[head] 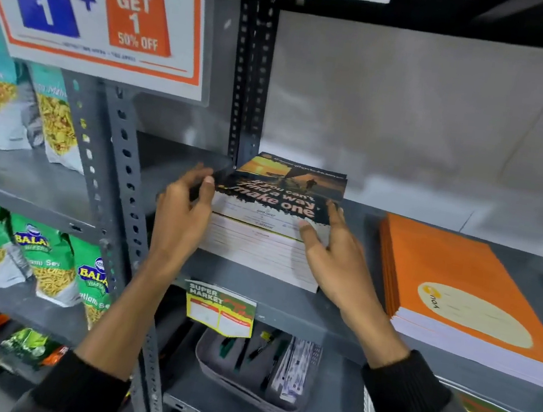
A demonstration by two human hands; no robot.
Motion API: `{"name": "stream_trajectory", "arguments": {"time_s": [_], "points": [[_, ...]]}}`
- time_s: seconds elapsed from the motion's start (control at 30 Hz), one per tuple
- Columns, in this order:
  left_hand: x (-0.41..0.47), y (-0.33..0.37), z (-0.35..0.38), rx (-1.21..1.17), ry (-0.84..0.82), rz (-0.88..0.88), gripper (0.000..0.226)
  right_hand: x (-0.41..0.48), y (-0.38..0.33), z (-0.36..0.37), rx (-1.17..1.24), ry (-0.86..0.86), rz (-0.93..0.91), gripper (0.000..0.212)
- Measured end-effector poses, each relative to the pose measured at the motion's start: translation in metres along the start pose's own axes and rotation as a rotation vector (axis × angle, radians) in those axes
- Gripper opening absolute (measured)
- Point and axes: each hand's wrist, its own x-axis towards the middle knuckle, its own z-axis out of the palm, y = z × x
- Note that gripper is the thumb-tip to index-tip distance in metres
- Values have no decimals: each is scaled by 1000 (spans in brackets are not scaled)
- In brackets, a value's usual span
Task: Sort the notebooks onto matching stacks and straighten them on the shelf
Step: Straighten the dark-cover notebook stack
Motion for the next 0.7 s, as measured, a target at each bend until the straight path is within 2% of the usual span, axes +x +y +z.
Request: {"name": "stream_trajectory", "arguments": {"time_s": [0.1, 0.2, 0.3, 0.43, 0.7], "points": [[-6, -17, -2, -99, -104, -81, 31, -6, 6, -5, 11, 34, -43, 58], [-16, -30, -5, -234, -157, -83, 43, -14, 11, -8, 60, 49, -124, 48], [-18, -35, -8, -335, -161, -84, 49, -19, 20, -10, 56, 37, -144, 55], [-19, -35, -9, -305, -175, 7, 45, -23, 26, -13, 51, 81, -174, 53], [-19, -37, -6, -282, -149, 68, 43, -26, 33, -12, 98, 97, -198, 48]]}}
